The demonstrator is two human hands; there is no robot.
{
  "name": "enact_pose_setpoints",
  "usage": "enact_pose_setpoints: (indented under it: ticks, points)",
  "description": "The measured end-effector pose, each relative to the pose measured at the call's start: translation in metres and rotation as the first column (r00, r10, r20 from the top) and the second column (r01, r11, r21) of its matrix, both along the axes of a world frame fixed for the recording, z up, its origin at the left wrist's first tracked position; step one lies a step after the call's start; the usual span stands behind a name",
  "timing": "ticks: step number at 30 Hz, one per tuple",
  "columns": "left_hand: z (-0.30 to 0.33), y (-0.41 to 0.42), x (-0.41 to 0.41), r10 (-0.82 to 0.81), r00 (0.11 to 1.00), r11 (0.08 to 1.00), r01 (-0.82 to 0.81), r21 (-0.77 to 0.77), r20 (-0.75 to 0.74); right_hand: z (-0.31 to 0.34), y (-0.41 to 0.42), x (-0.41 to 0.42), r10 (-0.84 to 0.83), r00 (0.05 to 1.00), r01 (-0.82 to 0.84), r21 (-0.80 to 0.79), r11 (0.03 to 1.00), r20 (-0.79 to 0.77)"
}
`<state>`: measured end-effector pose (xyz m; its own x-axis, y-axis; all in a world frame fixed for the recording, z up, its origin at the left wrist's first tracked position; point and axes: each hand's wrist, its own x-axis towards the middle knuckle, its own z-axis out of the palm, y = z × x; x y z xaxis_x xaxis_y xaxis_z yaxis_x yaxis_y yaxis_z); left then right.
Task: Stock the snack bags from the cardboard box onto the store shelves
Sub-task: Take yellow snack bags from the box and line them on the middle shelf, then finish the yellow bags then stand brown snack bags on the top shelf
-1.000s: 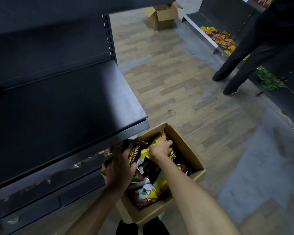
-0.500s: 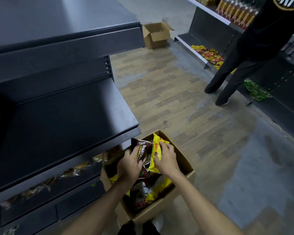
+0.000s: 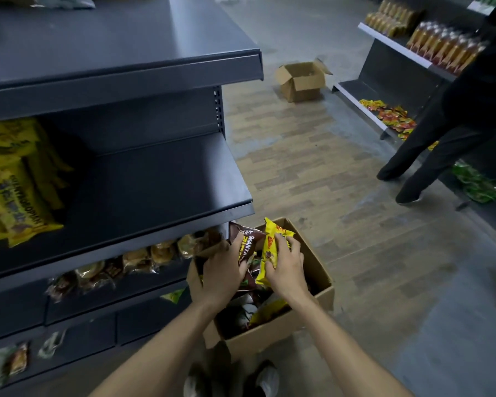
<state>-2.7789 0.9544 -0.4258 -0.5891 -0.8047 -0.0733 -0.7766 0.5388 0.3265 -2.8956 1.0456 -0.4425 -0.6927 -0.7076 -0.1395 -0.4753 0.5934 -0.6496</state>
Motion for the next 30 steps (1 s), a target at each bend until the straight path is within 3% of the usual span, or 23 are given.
enact_pose_setpoints:
  ticks: [9, 22, 30]
  points:
    - [0.02, 0.006, 0.07, -0.051, 0.993, 0.995, 0.041, -0.091, -0.108, 0.037, 0.01, 0.065, 0.037, 0.997, -0.041, -0.055, 0.998, -0.069]
    - [0.08, 0.0, 0.277, 0.157, 0.97, 0.963, -0.192, -0.191, -0.186, 0.089, -0.02, 0.252, 0.227, 0.952, -0.269, -0.212, 0.939, -0.205]
    - [0.12, -0.034, 0.359, 0.296, 0.93, 0.886, -0.352, -0.301, -0.217, 0.129, -0.063, 0.321, 0.358, 0.904, -0.414, -0.273, 0.868, -0.234]
